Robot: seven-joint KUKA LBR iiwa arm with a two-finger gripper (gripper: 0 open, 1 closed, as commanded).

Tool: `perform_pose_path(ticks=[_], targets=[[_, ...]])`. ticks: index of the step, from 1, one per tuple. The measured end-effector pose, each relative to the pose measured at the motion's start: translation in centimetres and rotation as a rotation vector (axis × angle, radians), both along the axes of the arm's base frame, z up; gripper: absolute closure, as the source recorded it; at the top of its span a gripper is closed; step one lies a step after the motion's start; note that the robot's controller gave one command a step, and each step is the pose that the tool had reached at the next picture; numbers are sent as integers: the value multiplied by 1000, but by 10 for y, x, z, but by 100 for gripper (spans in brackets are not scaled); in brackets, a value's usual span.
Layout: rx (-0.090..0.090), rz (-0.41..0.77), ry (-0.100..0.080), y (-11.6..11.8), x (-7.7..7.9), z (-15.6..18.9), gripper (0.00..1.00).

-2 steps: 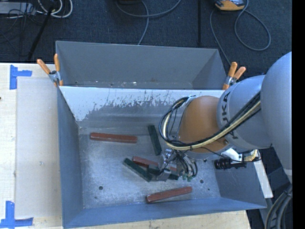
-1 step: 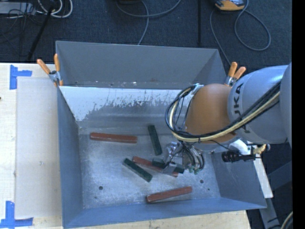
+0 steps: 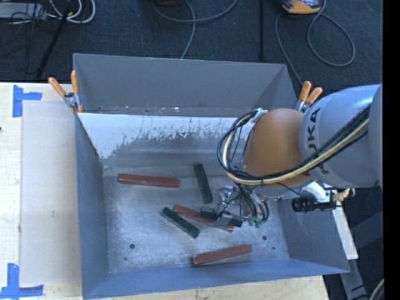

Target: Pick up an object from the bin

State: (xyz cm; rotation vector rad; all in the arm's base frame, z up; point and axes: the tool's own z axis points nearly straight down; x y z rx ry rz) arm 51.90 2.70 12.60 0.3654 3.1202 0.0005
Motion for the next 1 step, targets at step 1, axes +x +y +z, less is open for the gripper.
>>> perform_pose_path(ticks=[1], targets=[[0,2,-6,0,2,73,100]])
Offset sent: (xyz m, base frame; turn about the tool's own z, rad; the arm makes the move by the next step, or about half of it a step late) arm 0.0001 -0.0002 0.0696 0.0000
